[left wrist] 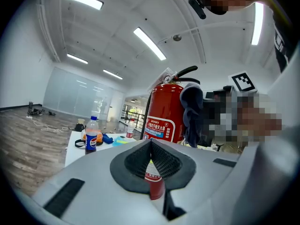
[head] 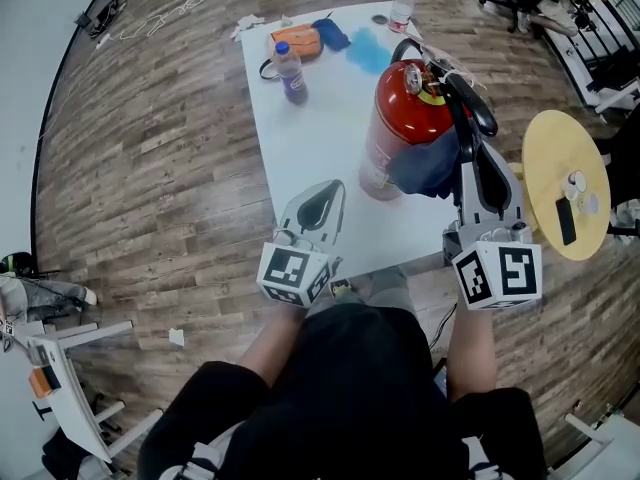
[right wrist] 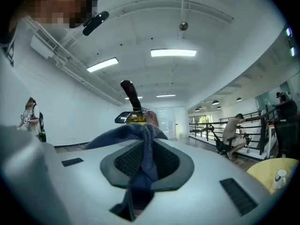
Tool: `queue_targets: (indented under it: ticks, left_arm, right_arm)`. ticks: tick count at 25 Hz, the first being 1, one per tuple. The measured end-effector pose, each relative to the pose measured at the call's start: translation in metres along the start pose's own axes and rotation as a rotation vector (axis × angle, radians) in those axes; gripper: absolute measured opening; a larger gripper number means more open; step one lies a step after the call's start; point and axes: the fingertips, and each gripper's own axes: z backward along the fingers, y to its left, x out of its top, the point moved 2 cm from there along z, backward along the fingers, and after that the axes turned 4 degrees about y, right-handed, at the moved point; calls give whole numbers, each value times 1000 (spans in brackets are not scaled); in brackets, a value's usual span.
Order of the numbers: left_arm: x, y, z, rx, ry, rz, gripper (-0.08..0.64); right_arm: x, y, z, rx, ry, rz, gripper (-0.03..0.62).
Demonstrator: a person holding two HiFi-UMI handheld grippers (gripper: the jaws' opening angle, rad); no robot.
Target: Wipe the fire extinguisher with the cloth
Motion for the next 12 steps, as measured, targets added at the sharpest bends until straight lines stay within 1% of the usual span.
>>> queue_targets:
  ticks: [3,4,6,8,10,11,12]
  left_arm:
    - [1,-3,-1,-9,0,-1,23]
    - [1,-5,-2,-13,0,-2,23]
    - [1,-7,-3,-22,3,-5,23]
    - [-1,-9,-4,-29,8,-5,23]
    - [-2,-11,-4,-34,13,-4,23]
    - [-2,-12,-3,-36,13,-4,23]
    - [0,-13,-2,-38,9,-5,23]
  right_arm:
    - [3,21,0,38,1,-19,64]
    - [5,29,0,42,-2,-12,66]
    - [11,42,-3,34,-12,21,66]
    - [15,60,-7,74,-17,49,66]
    - [16,76,-12,114,-9,114,66]
    - [16,77,-12,108,-10,137,66]
    - [16,73,-9,88,-15,140,66]
